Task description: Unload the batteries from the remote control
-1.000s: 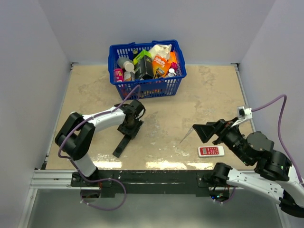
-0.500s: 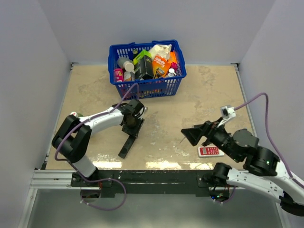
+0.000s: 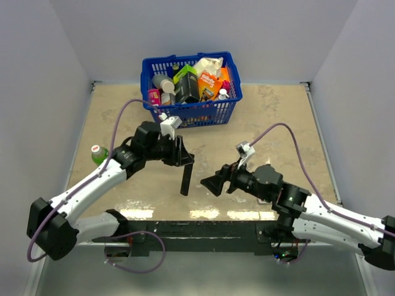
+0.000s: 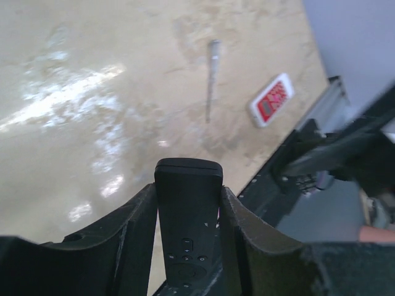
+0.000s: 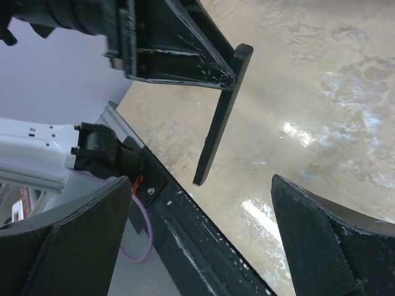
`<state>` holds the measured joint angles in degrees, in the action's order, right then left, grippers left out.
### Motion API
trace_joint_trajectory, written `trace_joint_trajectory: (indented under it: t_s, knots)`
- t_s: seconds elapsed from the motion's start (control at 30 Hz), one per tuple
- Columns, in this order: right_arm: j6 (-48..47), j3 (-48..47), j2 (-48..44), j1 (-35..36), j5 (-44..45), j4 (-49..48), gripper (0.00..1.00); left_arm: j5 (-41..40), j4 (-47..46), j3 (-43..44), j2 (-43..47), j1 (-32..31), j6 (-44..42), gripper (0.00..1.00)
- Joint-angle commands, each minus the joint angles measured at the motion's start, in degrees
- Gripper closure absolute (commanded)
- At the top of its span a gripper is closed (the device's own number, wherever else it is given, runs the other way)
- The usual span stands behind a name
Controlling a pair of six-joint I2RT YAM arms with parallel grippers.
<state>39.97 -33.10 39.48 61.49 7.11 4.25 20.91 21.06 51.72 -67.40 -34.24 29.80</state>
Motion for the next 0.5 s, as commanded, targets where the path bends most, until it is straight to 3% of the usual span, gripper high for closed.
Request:
trace_joint_trajectory:
  t_s: [0.0,0.2,0.37,0.47]
  knots:
    - [-4.53,2.86,2.96,0.2,-9.2,-19.43,0.02,12.4,-13.67,-2.86,5.6,0.22,6.41,1.0]
    - [-4.81,8.66,4.19,0.2,-18.0,-32.36,0.02,16.62,-13.67,-2.68,11.14,0.23,3.95,1.0]
    - [-3.67,12.71,6.56,0.12,-24.15,-46.07,0.05,23.03,-26.23,-6.45,13.69,0.23,10.88,1.0]
    - [-3.84,12.72,8.85,0.2,-26.18,-48.2,0.08,25.14,-32.03,-8.13,14.75,0.23,14.22,1.0]
